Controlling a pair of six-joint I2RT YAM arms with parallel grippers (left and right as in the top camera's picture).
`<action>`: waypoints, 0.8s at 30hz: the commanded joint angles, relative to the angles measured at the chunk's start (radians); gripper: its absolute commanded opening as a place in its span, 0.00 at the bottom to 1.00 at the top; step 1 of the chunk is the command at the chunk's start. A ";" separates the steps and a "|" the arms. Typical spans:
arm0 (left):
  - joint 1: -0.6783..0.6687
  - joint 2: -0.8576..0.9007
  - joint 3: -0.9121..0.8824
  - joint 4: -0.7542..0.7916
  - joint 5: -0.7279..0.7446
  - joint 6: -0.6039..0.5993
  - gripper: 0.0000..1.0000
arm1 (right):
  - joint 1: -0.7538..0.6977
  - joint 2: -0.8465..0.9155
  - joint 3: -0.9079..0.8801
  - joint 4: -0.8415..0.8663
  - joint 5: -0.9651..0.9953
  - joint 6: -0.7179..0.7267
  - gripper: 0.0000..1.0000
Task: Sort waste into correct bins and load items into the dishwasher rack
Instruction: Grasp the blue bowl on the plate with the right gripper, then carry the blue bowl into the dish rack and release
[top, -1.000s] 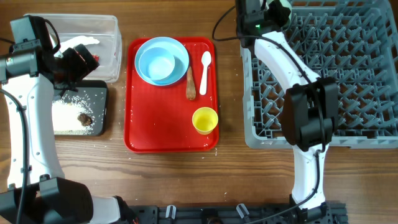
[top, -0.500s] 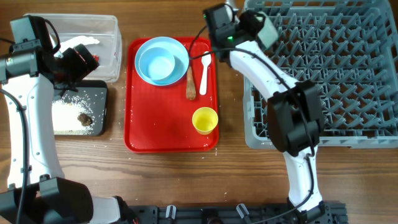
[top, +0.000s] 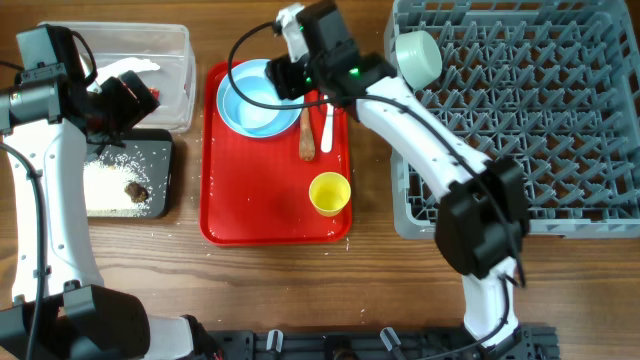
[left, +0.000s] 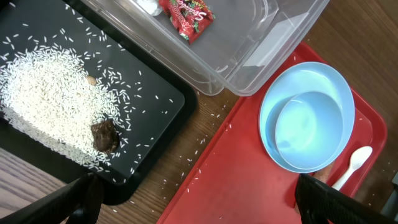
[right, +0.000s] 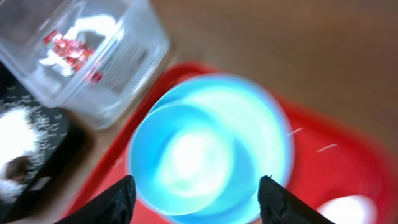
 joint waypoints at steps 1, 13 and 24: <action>0.006 0.004 -0.003 0.003 -0.013 0.002 1.00 | 0.027 0.131 -0.003 -0.002 -0.097 0.249 0.59; 0.006 0.004 -0.003 0.003 -0.013 0.002 1.00 | 0.030 0.237 -0.003 -0.006 0.076 0.329 0.33; 0.006 0.004 -0.003 0.003 -0.013 0.002 1.00 | -0.012 -0.025 0.013 -0.016 0.205 0.314 0.04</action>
